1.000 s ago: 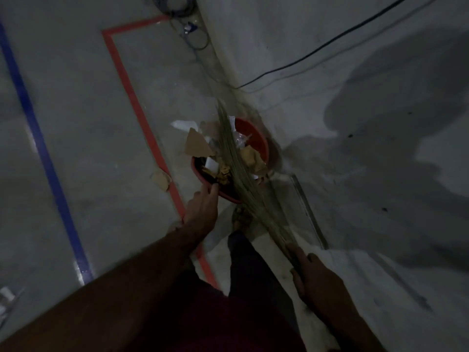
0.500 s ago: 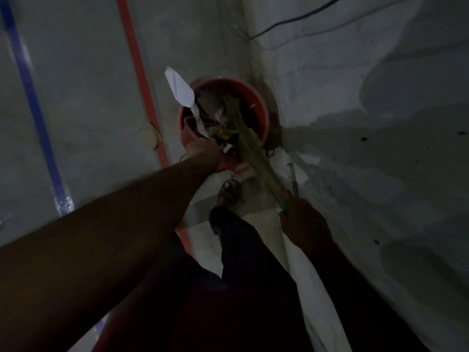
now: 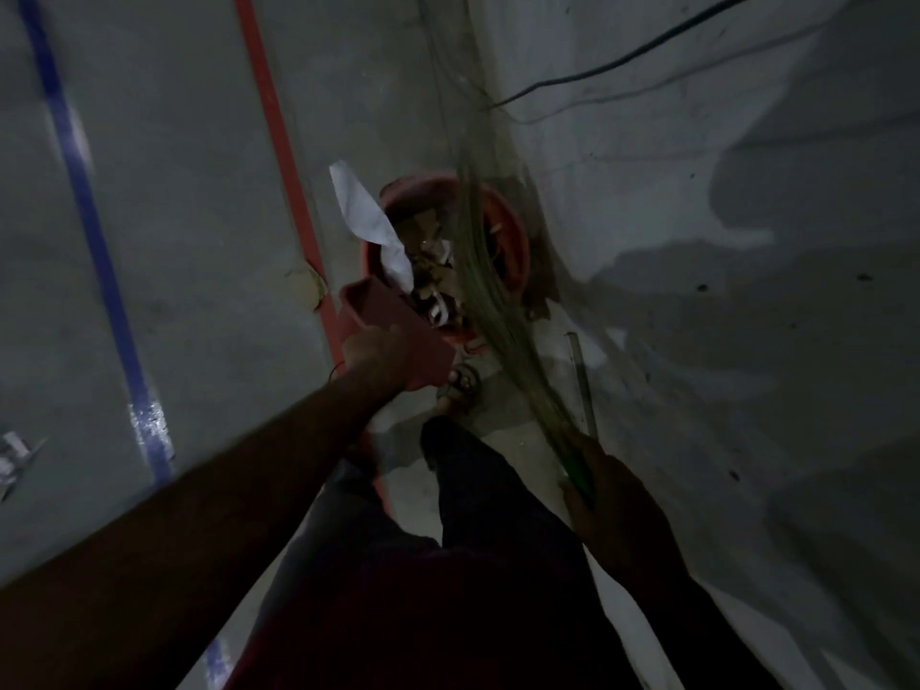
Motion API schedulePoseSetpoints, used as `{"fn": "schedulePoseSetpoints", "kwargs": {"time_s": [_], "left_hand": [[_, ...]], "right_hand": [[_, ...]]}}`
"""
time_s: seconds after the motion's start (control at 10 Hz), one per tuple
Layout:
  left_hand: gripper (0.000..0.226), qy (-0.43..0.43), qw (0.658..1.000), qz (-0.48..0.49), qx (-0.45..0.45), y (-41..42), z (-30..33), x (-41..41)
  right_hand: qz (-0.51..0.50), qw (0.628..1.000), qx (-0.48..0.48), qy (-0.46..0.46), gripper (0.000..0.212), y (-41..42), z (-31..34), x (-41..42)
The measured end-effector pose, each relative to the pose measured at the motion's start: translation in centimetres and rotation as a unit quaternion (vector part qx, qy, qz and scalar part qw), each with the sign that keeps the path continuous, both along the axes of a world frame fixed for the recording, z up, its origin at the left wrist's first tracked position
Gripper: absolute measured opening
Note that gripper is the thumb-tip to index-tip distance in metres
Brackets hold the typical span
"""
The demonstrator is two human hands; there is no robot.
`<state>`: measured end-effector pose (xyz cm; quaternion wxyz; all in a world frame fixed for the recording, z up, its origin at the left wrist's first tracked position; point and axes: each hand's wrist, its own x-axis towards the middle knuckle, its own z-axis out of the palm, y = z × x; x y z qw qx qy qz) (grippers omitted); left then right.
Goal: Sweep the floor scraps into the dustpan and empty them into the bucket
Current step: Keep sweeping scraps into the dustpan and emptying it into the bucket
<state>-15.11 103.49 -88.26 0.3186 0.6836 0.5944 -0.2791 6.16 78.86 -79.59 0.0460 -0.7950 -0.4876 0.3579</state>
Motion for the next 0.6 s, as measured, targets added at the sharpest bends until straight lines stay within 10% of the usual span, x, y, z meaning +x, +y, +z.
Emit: {"fn": "schedulePoseSetpoints", "kwargs": {"time_s": [0.3, 0.4, 0.5, 0.6], "left_hand": [[0.031, 0.114, 0.991, -0.051, -0.057, -2.3, 1.1, -5.0], [0.046, 0.079, 0.995, -0.005, -0.058, -9.0, -19.1, -13.0], [0.069, 0.075, 0.990, -0.041, -0.115, -9.4, -19.1, -14.0], [0.026, 0.072, 0.996, -0.035, -0.050, -6.5, -8.4, -11.4]], "right_hand": [[0.056, 0.992, -0.060, 0.096, 0.055, 12.0, -8.6, -6.4], [-0.030, 0.977, -0.156, 0.146, 0.061, 14.9, -13.1, -6.5], [-0.120, 0.959, -0.186, 0.178, 0.066, 15.3, -14.9, -5.1], [-0.163, 0.957, -0.176, 0.165, 0.061, 13.1, -14.9, -3.4]]}}
